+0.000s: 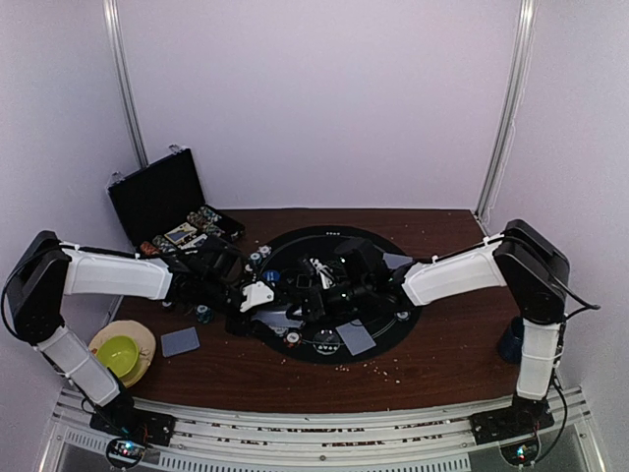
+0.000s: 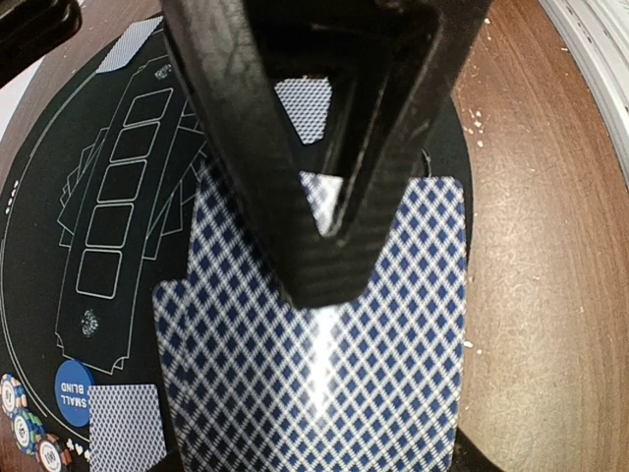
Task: Distribute texas hold em gaming equipment
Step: Pick up the poker card from the face-down deck piles.
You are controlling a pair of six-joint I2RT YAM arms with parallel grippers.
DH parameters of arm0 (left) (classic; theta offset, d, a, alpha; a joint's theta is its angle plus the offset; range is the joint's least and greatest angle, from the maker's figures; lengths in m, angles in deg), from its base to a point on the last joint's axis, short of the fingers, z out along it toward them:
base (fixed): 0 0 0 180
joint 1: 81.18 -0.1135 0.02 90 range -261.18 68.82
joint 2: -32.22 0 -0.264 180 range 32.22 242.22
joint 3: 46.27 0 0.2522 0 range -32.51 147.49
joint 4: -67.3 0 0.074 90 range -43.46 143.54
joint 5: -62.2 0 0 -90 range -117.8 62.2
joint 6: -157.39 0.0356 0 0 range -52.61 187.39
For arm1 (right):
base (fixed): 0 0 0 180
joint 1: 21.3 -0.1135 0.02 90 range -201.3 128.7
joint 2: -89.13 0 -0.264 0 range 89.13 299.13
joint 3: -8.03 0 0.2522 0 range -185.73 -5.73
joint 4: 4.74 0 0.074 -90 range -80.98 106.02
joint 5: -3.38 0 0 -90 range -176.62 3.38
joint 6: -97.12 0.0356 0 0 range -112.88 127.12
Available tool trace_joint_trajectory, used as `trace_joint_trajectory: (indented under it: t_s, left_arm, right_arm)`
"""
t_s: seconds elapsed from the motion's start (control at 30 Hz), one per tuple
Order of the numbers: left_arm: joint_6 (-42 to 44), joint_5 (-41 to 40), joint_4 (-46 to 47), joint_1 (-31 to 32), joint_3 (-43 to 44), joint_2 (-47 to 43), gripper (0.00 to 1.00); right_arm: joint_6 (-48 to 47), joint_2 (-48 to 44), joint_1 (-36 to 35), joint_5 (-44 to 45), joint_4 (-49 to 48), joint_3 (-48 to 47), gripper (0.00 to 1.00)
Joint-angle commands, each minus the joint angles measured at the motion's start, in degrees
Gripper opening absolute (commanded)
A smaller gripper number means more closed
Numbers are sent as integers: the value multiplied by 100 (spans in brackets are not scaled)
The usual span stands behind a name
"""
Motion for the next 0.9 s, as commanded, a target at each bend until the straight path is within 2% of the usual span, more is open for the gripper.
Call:
trace_joint_trajectory:
  t_s: [0.0, 0.2, 0.33, 0.87]
  left_arm:
    - [-3, 70, 206, -5, 37, 9, 52]
    - [-2, 61, 211, -7, 41, 17, 52]
    - [-6, 52, 207, -8, 43, 22, 52]
    - [-3, 30, 208, -6, 36, 9, 52]
  right_arm:
    - [-100, -202, 57, 108, 225, 164, 16]
    - [115, -229, 53, -277, -181, 249, 0]
    - [476, -235, 49, -597, -706, 396, 0]
    - [-224, -1693, 606, 59, 591, 1070, 0]
